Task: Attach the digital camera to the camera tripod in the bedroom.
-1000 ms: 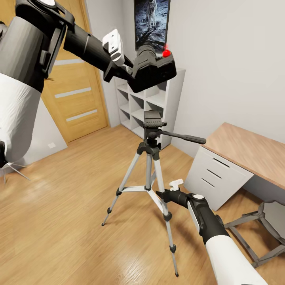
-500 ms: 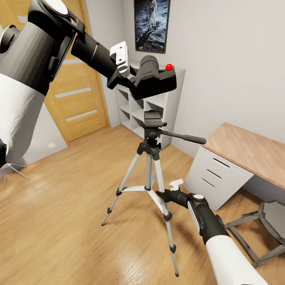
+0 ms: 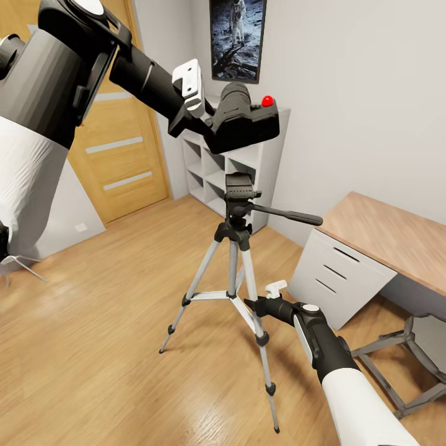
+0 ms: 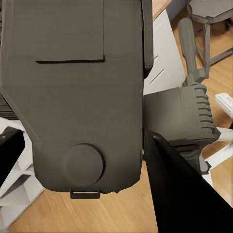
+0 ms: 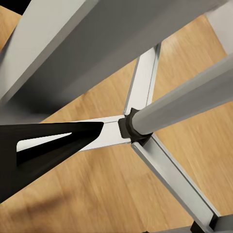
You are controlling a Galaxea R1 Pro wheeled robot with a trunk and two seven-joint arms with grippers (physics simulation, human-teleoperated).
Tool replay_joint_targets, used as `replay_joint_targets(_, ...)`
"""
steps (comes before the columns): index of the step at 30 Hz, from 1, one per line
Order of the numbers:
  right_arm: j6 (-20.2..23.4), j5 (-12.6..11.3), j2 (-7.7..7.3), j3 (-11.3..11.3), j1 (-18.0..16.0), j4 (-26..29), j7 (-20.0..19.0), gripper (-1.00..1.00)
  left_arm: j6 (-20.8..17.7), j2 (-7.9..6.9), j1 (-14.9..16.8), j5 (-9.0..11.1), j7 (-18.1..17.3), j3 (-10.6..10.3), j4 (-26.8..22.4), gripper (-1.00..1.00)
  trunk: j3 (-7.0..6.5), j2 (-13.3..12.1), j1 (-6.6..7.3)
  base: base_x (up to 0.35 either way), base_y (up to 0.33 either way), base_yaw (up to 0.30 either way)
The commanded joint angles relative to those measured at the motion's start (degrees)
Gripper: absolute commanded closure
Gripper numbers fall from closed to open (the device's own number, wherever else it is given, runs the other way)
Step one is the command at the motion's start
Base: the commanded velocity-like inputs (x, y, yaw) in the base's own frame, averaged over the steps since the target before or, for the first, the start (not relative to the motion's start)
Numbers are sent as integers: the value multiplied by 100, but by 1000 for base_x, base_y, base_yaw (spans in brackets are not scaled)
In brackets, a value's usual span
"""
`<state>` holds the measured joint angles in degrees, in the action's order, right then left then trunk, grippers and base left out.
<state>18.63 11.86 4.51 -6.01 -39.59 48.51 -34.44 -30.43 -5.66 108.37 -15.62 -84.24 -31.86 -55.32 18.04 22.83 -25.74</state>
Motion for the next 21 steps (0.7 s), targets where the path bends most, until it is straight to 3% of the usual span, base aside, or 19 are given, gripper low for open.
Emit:
replay_joint_targets(1,62,370,6,-40,-4,-149,-28,100,-68,-5,9,-21,-31,-14,12,100,12,9,-4,0,0,0)
replay_joint_targets(5,62,370,6,-40,-4,-149,-28,100,-311,8,9,-19,-30,-24,35,100,12,9,-4,0,0,0)
replay_joint_targets(10,62,370,6,-40,-4,-149,-28,100,-953,23,9,-58,-24,-133,7,100,12,9,-4,0,0,0)
replay_joint_targets(21,62,363,6,-40,-4,-152,-28,100,-1266,19,9,-91,-31,-253,-44,100,12,9,-4,0,0,0)
